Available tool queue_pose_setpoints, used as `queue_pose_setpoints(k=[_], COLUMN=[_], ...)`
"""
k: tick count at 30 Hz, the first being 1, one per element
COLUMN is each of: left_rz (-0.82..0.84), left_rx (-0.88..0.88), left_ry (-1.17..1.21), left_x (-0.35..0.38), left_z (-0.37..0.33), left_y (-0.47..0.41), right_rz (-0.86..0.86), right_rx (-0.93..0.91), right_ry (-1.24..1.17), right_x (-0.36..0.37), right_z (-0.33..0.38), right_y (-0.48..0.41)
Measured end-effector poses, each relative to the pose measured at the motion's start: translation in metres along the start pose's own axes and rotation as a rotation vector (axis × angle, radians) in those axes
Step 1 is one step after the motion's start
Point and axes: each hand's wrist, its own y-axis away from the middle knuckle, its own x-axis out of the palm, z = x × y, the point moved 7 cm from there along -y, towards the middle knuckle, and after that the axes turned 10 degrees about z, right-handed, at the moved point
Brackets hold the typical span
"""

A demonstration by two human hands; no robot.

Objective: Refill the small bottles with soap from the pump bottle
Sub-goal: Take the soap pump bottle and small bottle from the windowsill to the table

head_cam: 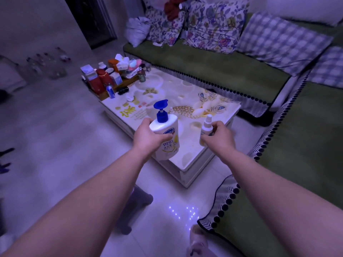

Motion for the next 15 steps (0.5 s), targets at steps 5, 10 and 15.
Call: queue_pose_setpoints(k=[5, 10, 15], left_rz=[-0.02, 0.049, 0.13], left_rx=[-0.05, -0.111, -0.141], left_ry=[-0.044, -0.082, -0.095], left_x=[-0.013, -0.018, -0.016], left_z=[-0.004, 0.005, 0.019], left_y=[-0.065, -0.119, -0.171], right_rz=[0.08, 0.154, 0.142], right_rx=[0.046, 0.064, 0.067], right_ry=[0.016, -0.001, -0.026], right_x=[0.019, 0.033, 0.052], right_z=[0.01, 0.024, 0.034], right_y=[-0.067, -0.114, -0.155])
